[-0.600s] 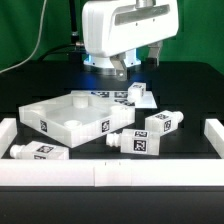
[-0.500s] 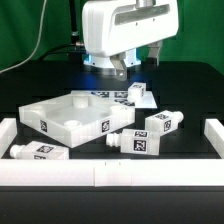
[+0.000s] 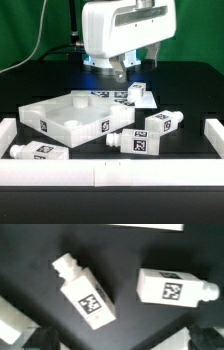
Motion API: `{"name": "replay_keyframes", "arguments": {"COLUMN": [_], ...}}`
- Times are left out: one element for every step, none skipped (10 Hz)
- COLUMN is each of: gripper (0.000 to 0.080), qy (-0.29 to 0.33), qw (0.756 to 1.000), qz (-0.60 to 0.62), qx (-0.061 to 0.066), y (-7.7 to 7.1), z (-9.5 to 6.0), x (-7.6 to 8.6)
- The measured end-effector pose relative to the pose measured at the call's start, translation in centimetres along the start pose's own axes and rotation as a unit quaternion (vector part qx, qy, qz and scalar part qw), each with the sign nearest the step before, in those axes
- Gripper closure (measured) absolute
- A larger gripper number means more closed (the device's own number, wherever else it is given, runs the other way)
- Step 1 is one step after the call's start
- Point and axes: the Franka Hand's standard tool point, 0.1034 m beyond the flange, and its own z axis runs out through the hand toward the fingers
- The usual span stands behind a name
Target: Assemble one leg
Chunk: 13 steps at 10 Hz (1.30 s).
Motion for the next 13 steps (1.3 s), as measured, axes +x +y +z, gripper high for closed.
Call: {"name": "replay_keyframes", "arguments": {"gripper": [0.0150,0.0150,0.0150,0.0150,0.0150,0.0150,0.0150,0.0150,0.0150,0.0150,0.0150,0.0150,0.0150], "qy": [0.000,0.007,0.012,0.009,0.011,0.010,0.010,0.013,0.018,0.017,0.017,0.016,0.015], "qw": [1.000,0.999,0.998,0.999,0.999,0.999,0.999,0.998,0.998,0.998,0.997,0.998,0.998], "qz": [-0.022,-0.045,-0.058,-0.045,-0.046,-0.045,-0.045,-0.050,-0.057,-0.055,-0.060,-0.059,-0.058], "qx": [0.000,-0.008,-0.015,-0.010,-0.013,-0.011,-0.011,-0.020,-0.038,-0.036,-0.036,-0.033,-0.029], "y": [1.1,2.2,2.8,2.6,2.7,2.6,2.6,2.8,2.7,2.5,2.6,2.8,3.0], "z": [0.8,2.2,3.8,3.6,3.2,3.4,3.4,3.5,3.8,4.3,5.1,6.3,7.2], "x": [0.0,0.1,-0.4,-0.3,-0.2,-0.3,-0.3,-0.4,-0.7,-0.4,0.0,0.2,0.2]}}
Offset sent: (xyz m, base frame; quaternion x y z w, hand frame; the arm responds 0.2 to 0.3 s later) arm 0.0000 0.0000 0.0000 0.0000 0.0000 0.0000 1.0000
